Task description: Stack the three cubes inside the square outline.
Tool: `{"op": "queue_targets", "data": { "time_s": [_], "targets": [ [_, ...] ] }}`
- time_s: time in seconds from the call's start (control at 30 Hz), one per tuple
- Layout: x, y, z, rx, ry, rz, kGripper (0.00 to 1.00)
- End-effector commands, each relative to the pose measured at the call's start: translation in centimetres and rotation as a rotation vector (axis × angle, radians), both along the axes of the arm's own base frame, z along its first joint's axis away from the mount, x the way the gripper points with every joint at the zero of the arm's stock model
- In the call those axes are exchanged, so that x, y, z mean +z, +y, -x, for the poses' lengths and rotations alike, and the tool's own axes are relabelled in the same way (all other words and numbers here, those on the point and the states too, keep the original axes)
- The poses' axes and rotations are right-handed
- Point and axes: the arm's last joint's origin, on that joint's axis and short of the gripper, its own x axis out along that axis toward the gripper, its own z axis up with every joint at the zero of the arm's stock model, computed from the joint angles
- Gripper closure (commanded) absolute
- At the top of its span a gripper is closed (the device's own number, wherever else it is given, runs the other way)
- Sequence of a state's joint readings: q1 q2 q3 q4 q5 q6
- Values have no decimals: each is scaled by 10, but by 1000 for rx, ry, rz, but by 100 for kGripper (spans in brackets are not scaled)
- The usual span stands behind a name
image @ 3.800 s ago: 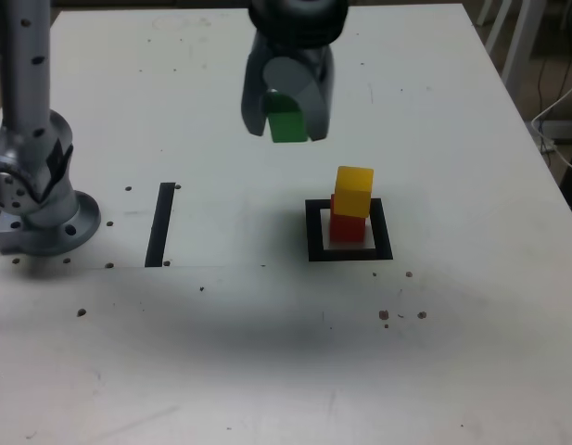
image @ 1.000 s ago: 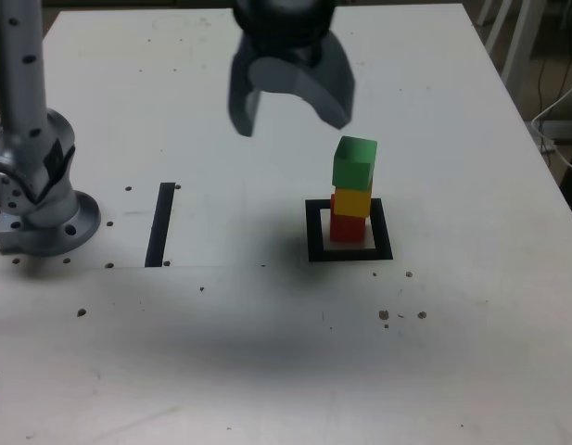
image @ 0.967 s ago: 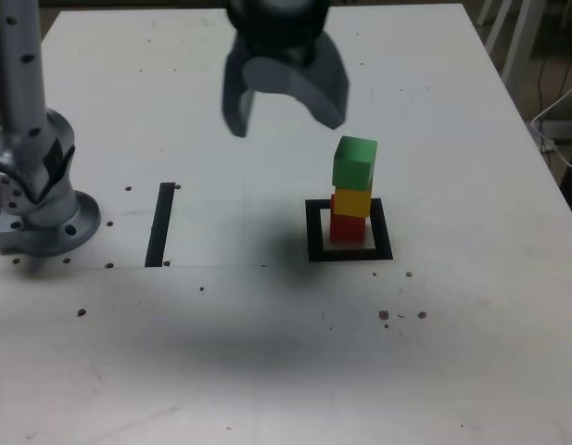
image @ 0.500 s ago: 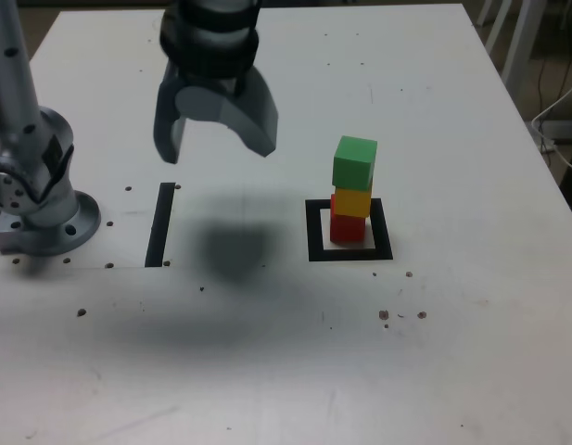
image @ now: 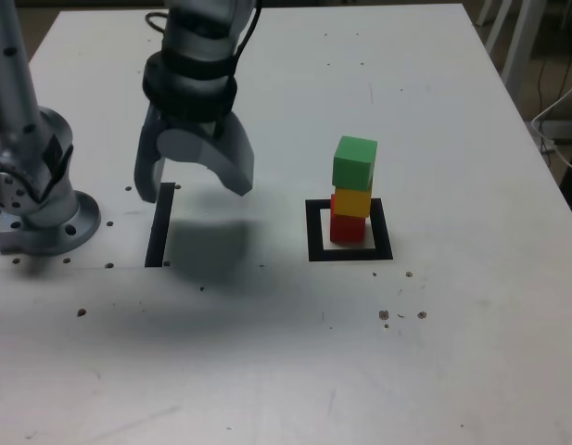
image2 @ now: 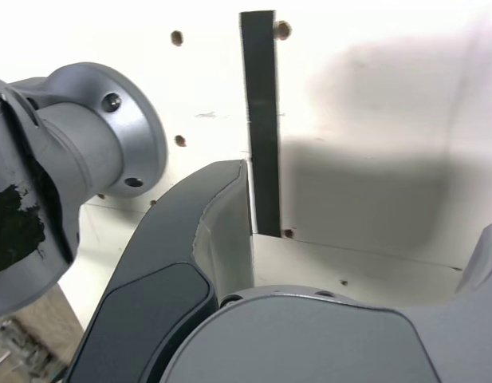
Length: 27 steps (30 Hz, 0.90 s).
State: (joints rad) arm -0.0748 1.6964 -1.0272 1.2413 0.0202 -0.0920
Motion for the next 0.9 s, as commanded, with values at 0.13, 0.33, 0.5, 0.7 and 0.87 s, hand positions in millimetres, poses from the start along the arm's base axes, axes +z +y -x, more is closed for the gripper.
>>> {"op": "queue_targets", "data": {
  "time_s": [0.13,0.33,0.5,0.7,0.87],
  "targets": [
    [-7,4,9,23,12,10,1],
    [-15,9,14,38,31,18,1],
    [-23,14,19,52,54,32,1],
    [-32,21,24,65,75,44,1],
    [-38,25,26,71,81,51,1]
  ]
}}
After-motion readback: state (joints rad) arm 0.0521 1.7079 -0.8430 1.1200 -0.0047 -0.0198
